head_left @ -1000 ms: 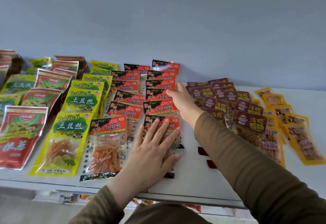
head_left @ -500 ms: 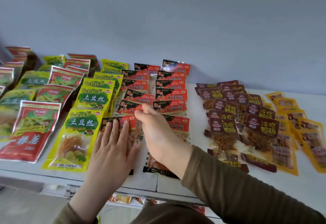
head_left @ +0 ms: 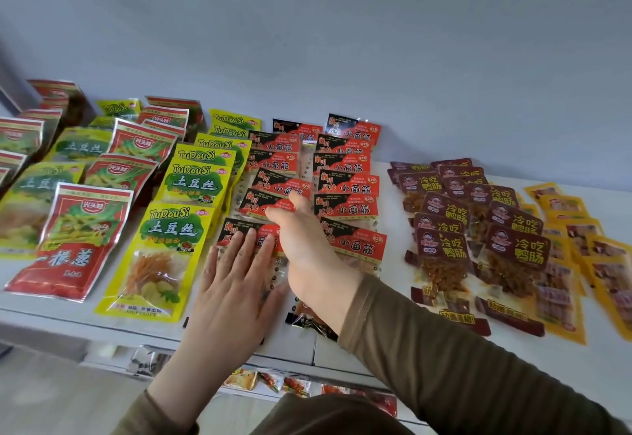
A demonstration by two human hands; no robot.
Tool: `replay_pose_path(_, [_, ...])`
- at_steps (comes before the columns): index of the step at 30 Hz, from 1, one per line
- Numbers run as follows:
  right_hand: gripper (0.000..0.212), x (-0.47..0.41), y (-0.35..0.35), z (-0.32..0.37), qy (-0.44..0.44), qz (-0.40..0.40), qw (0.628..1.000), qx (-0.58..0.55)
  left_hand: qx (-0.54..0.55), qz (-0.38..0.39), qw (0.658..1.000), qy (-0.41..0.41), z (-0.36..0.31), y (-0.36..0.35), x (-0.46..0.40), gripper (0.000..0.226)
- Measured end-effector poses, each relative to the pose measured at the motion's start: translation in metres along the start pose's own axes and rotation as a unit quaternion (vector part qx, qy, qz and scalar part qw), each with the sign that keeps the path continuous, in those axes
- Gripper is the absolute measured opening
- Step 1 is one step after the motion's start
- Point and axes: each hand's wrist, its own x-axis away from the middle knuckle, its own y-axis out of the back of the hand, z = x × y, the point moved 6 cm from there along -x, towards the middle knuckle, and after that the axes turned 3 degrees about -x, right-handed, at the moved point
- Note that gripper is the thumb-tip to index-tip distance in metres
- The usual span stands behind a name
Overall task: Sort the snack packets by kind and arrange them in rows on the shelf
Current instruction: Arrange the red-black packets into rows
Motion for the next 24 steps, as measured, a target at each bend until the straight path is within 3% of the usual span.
replay_pose_path(15, [0.057, -0.005, -0.006, -0.006, 0.014, -0.02, 1.0, -0.017, 0.026, -0.007, 0.999, 0.018, 0.005, 0.003, 0.0, 0.073])
replay_pose_path(24, [0.058, -0.003, 0.0, 0.003, 0.015, -0.009, 1.0, -0.022, 0.001, 0.013, 1.0, -0.023, 0.015, -0.002, -0.005, 0.067])
